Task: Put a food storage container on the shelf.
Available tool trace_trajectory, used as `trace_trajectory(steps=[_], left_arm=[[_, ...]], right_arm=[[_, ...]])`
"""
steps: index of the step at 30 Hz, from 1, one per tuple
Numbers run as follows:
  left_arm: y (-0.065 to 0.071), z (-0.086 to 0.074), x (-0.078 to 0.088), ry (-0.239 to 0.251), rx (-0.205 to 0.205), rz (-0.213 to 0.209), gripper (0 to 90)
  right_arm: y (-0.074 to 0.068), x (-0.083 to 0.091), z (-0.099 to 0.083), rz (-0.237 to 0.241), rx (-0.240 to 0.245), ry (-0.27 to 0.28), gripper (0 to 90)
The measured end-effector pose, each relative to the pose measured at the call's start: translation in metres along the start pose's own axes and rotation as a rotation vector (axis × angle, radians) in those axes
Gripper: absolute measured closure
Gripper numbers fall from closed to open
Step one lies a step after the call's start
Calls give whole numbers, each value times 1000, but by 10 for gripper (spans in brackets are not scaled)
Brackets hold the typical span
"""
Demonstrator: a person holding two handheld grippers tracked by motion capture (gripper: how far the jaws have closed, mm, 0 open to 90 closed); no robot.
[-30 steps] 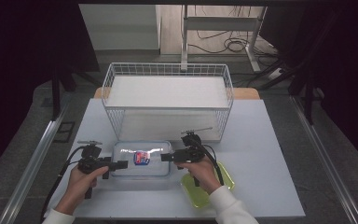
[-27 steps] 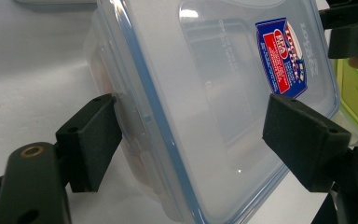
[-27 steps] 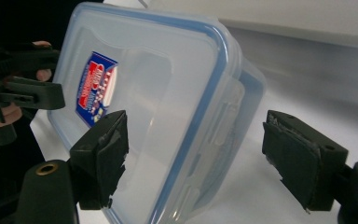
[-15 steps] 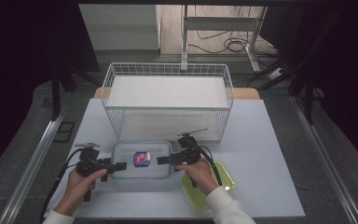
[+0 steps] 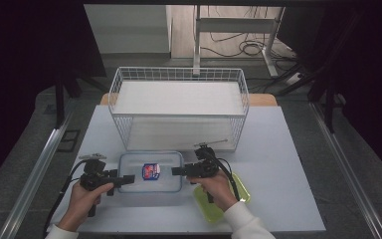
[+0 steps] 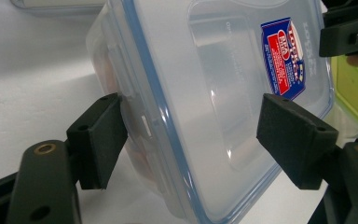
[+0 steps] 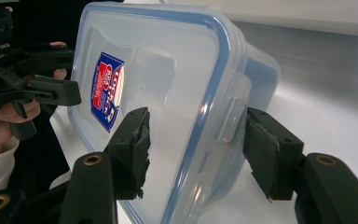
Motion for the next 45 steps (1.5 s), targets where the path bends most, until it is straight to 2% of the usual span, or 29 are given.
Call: trace_trajectory(steps=[4, 14, 20, 29, 36, 45], left_arm=[[0, -2, 6, 5, -15, -11, 292], [-2, -5, 11, 15, -23, -42, 357], [-5, -6, 14, 26, -7, -79, 393], [-4, -6, 17, 38, -25, -95, 424], [-5, -8, 19, 43, -17, -117, 447], [-5, -9, 22, 43, -42, -129, 464]], right_arm=[[-1, 4, -3, 14, 16, 8, 471], [-5, 8, -8, 11, 63, 29, 478], [-6, 9, -10, 19, 66, 40, 482], [-6, 11, -13, 25, 75, 50, 490], [-7, 12, -14, 32, 80, 57, 501], [-8, 14, -17, 43, 98, 71, 507]])
Point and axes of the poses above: each handheld gripper's, and its own axes: x roughly backward along the jaws, z roughly out of its top, y roughly to its right, the point moved 6 cm from there along -x, roughly forward along the jaws, and after that the axes turned 1 degree about x, right-handed, at the moved point
